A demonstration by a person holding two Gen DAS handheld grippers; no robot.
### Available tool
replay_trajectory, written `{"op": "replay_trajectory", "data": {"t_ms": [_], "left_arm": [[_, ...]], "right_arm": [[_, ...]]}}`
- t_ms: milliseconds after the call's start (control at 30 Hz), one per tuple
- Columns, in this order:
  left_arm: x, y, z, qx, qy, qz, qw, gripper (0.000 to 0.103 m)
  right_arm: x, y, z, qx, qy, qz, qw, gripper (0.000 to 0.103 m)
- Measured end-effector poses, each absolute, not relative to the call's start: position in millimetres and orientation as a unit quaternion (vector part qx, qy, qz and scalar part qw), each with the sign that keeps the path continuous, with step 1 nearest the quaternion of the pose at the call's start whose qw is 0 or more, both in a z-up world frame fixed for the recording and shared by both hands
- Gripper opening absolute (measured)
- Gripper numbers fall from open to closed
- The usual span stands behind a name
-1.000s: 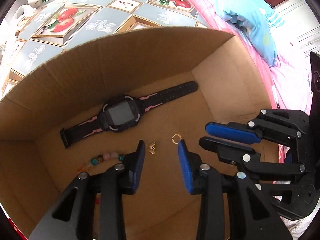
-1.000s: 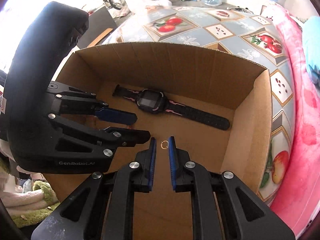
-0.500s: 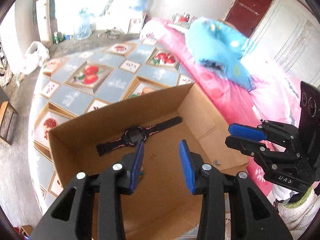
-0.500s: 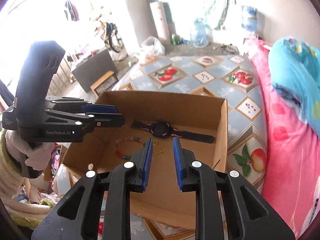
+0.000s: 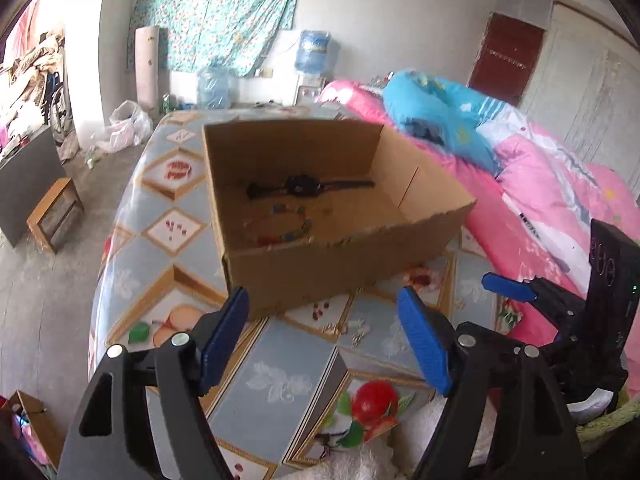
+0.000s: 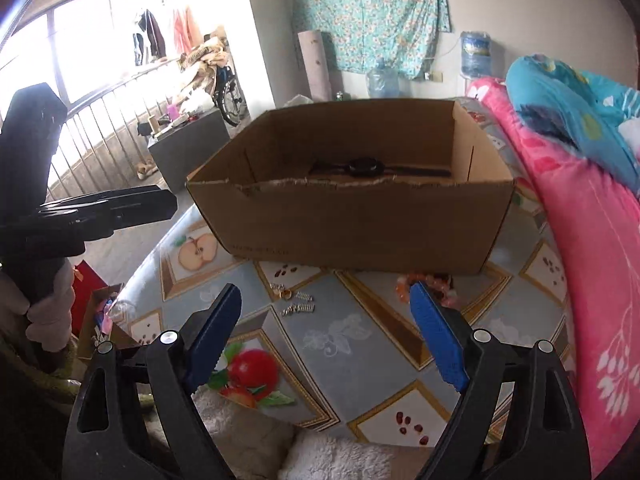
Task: Organize jewelry
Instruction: 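Withdraw the right gripper from the box toward the silver charms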
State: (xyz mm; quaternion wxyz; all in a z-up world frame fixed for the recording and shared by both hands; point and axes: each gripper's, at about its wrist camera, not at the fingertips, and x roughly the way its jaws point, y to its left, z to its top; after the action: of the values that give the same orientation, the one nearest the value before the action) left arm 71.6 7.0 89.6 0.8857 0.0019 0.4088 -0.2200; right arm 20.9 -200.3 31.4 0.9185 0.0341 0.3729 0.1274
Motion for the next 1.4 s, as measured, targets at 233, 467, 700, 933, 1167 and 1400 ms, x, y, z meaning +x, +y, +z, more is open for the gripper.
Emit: {"op": "replay_trajectory", "data": {"t_ms": [233, 467, 700, 933, 1167, 1400], "left_arm": [[77, 2, 2, 0.043, 0.483, -0.160, 0.860, 0.075], [77, -2, -15, 0.079, 0.466, -0.130, 0.872, 0.075], [82, 1, -20, 0.069, 0.473, -0.105, 0.872, 0.097], [81, 4, -20, 0.064, 0.473, -0.101, 0.873, 0.098], [85, 7, -22, 0.071, 0.463, -0.113, 0.876, 0.099], [84, 9, -23, 0.072, 0.451, -0.126, 0.881, 0.099]], "right_arm": [[30, -167, -20, -0.004, 0.439, 0.101, 0.893, 0.082], [35, -151, -43, -0.045, 0.449, 0.089, 0.888, 0.094], [34, -148, -42, -0.047, 0.456, 0.089, 0.885, 0.095], [29, -158, -44, -0.035, 0.464, 0.080, 0.881, 0.095], [32, -189, -26, 0.023, 0.447, 0.074, 0.891, 0.093], [53, -200, -14, 0.053, 0.429, 0.069, 0.899, 0.065]]}}
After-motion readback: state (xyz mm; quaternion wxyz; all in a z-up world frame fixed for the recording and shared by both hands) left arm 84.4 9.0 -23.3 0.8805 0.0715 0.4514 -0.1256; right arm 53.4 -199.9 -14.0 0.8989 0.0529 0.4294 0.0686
